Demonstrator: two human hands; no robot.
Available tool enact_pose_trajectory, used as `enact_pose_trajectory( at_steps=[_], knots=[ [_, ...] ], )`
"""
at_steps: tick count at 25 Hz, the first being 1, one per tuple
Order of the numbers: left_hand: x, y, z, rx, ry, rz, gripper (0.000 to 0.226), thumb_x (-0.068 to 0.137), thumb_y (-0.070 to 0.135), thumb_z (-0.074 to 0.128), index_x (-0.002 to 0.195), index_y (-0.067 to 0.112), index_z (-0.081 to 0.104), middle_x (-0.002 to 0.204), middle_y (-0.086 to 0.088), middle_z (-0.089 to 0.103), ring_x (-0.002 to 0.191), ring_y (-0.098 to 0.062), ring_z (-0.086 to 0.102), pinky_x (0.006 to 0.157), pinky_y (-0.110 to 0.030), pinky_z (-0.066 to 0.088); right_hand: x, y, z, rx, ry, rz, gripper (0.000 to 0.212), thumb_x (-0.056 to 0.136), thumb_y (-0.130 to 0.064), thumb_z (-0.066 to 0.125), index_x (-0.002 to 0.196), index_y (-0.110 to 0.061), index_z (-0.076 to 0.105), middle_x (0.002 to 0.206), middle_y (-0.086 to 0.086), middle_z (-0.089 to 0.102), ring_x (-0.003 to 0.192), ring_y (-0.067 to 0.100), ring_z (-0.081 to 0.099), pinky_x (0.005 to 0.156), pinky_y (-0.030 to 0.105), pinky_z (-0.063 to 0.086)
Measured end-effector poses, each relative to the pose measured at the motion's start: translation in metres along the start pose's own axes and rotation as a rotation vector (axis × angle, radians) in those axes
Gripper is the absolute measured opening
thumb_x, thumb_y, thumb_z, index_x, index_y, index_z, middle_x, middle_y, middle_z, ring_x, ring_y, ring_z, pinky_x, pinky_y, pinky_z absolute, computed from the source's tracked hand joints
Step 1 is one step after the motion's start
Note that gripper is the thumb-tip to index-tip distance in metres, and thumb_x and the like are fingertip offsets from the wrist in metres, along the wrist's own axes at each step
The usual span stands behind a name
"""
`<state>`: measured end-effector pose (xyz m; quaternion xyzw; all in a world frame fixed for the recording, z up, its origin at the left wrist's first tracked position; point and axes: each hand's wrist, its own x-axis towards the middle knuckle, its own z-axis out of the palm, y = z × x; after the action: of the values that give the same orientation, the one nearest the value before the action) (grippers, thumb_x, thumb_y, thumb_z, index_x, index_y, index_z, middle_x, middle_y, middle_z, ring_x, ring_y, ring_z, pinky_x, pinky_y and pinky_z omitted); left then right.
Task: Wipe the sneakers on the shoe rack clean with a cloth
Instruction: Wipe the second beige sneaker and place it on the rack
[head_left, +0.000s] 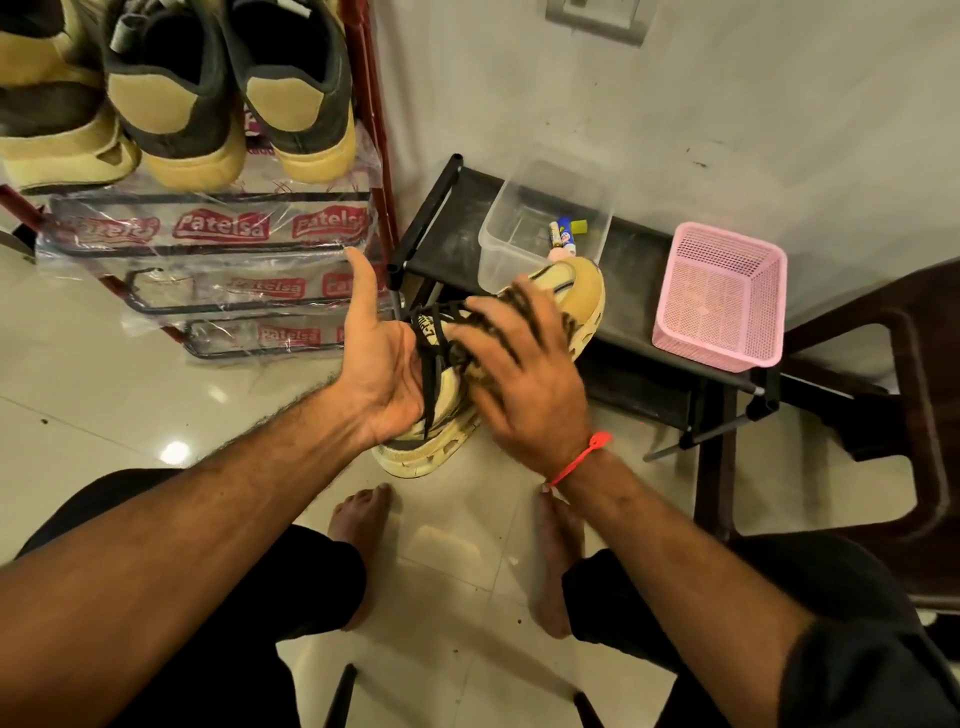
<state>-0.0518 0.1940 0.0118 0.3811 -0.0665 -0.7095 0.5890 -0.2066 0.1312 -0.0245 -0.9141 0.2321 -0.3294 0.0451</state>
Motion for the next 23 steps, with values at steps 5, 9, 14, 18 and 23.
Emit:
enact_pose_trajectory(
  at_steps=[5,9,14,18,23],
  knots=[
    [0.0,0.007,-0.011,-0.017,-0.034,0.026,0.13,0.068,0.102,0.033,0.148,0.0,0.047,0.142,-0.022,0.055,0.129,-0.034,0.056,0.113,-0.043,0.043,0.006,0.008,0.002,-0.054,0.011,-0.142,0.033,0.101,-0.023,0.053,0.133,-0.017,0.06,0.143,0.016,0.055,0.141,0.048,0.036,0.112,0.064,0.03],
    [-0.002,0.013,0.0,-0.024,-0.001,0.09,0.121,0.073,0.098,0.03,0.135,-0.001,0.062,0.136,-0.025,0.061,0.115,-0.037,0.066,0.091,-0.045,0.059,0.009,0.045,-0.009,-0.023,0.069,0.123,0.041,0.094,-0.01,0.055,0.134,-0.018,0.057,0.149,0.015,0.047,0.146,0.048,0.024,0.114,0.063,0.029],
    [0.001,0.012,-0.011,0.007,0.029,0.019,0.13,0.065,0.103,0.029,0.137,-0.001,0.06,0.134,-0.019,0.061,0.116,-0.03,0.06,0.107,-0.034,0.047,-0.003,-0.026,0.016,0.061,-0.058,-0.254,0.037,0.098,-0.012,0.06,0.134,-0.013,0.062,0.144,0.016,0.054,0.143,0.05,0.03,0.112,0.06,0.035],
    [-0.002,0.014,-0.005,-0.036,-0.052,0.053,0.122,0.071,0.1,0.03,0.137,0.002,0.061,0.135,-0.02,0.061,0.113,-0.033,0.065,0.093,-0.042,0.057,0.013,0.033,-0.008,-0.077,0.085,-0.037,0.039,0.096,-0.003,0.051,0.132,-0.011,0.063,0.144,0.016,0.053,0.141,0.05,0.033,0.114,0.057,0.035],
    [-0.002,0.015,-0.001,-0.061,0.004,0.072,0.119,0.073,0.098,0.029,0.128,0.0,0.067,0.14,-0.024,0.059,0.126,-0.035,0.061,0.097,-0.045,0.057,0.007,0.039,-0.008,0.094,0.109,0.212,0.053,0.086,0.007,0.057,0.135,-0.012,0.057,0.153,0.017,0.041,0.148,0.048,0.017,0.121,0.058,0.02]
  ],
)
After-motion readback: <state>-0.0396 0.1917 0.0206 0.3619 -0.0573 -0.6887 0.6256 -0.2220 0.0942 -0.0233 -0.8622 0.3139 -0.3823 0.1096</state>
